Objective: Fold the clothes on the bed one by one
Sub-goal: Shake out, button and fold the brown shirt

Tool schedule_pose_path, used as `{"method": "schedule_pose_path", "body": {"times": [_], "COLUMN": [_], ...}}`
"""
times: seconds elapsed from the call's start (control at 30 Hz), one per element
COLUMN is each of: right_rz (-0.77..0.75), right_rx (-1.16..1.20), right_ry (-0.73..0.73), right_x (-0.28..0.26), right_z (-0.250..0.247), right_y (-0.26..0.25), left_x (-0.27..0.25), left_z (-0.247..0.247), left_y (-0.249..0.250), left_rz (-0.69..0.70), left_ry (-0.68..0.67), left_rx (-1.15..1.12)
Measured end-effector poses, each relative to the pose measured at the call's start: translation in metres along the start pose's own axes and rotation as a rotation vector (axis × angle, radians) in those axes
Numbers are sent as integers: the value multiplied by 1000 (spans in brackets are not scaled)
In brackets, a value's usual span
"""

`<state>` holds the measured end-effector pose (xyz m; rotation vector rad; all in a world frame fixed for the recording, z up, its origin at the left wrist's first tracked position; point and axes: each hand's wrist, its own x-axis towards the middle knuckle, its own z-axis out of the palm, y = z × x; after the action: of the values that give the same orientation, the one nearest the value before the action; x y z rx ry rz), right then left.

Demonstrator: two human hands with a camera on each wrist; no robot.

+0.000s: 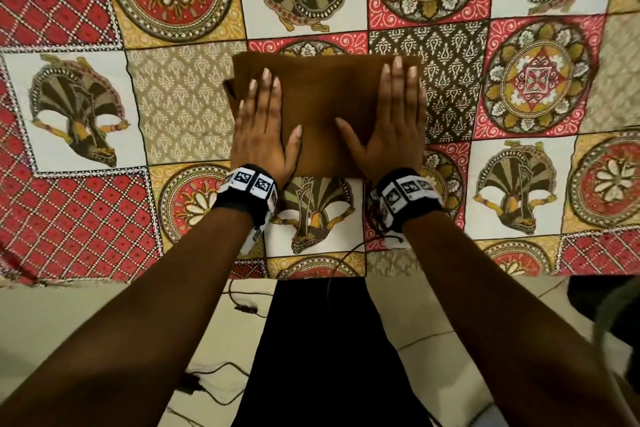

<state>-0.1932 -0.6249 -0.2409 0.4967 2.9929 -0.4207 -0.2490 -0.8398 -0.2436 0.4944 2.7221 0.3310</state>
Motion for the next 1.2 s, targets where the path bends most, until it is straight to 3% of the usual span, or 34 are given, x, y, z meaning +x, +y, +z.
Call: {"method": "schedule_pose_path", "body": {"times": [0.17, 0.27, 0.37, 0.43, 0.5, 0.57, 0.63, 0.7, 0.93, 1.13, 1.2], "right_rz": [45, 107, 315, 510, 663, 683, 654, 648, 708, 790, 821], "right_rx": [178, 328, 525, 641, 772, 868, 945, 1006, 1196, 1311, 1344], "right_ry": [-60, -82, 35, 107, 37, -87, -189, -260, -560, -513, -507], "right_x": [1, 1, -7, -17, -27, -31, -28, -20, 10, 1, -1], "right_z": [-1, -5, -18, -30, -37, -42, -47, -50, -58, -55, -52], "right_y": [26, 26, 36, 44, 49, 50, 45, 40, 33, 38, 41], "left_x": [0, -2, -6, -10, -15, -19, -19, -17, 9, 27, 27], "left_z": [-4, -10, -21, -32, -36, -35, -31, -27, -47, -52, -51], "left_y": [2, -4, -14, -17, -22, -27, -28, -29, -26, -4, 2], "left_rz": [-7, -103, -150, -175, -245, -420, -618, -697, -606, -611, -640], "left_ry": [-7, 0, 20, 105, 236, 285, 219, 137, -188, -439, -459], "left_rx": [-30, -99, -239, -307, -338, -474, -668, -733, -769, -881, -960]}}
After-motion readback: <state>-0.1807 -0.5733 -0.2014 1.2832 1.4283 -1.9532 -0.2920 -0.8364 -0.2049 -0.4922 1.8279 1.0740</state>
